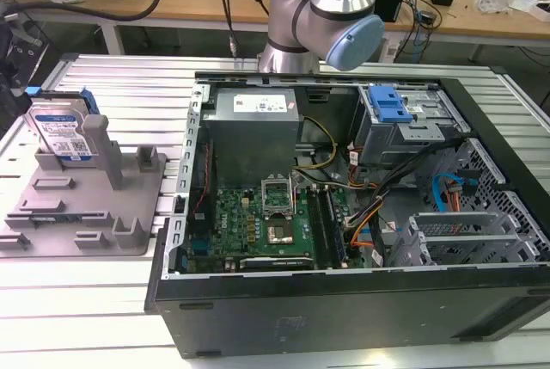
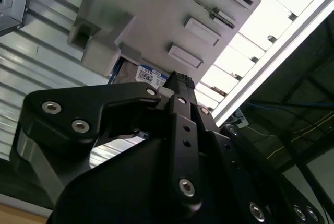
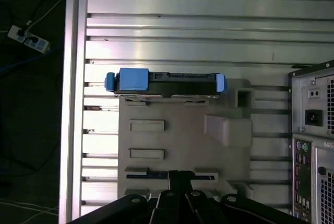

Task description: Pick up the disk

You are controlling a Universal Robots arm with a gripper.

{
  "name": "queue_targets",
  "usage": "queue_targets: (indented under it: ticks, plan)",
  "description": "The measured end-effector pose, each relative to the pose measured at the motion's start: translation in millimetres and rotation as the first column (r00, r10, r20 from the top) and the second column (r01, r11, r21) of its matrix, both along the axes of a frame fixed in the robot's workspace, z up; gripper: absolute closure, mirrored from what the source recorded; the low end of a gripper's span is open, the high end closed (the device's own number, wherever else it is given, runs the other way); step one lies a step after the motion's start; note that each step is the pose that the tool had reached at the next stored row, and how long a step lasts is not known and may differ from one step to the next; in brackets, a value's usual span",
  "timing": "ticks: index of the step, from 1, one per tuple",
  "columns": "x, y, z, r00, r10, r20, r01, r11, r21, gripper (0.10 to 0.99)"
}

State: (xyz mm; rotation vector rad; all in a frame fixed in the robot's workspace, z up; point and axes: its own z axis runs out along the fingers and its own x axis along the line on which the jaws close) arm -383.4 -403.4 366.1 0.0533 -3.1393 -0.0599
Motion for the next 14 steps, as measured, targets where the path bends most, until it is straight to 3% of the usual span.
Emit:
queue_targets:
  ticks: [4,8,9,11,14]
  plan:
    - [0.0,0.0,0.0,0.9957,0.093,0.0001,-0.093,0.9957,0.0,0.98]
    - [0.0,0.0,-0.1,0.9804,0.197,0.0001,-0.197,0.9804,0.0,0.98]
    - [0.0,0.0,-0.2,0.9696,0.245,0.0001,-0.245,0.9696,0.0,0.98]
    - [0.0,0.0,-0.2,0.9576,0.288,0.0001,-0.288,0.9576,0.0,0.98]
    - [0.0,0.0,-0.3,0.9196,0.393,0.0001,-0.393,0.9196,0.0,0.98]
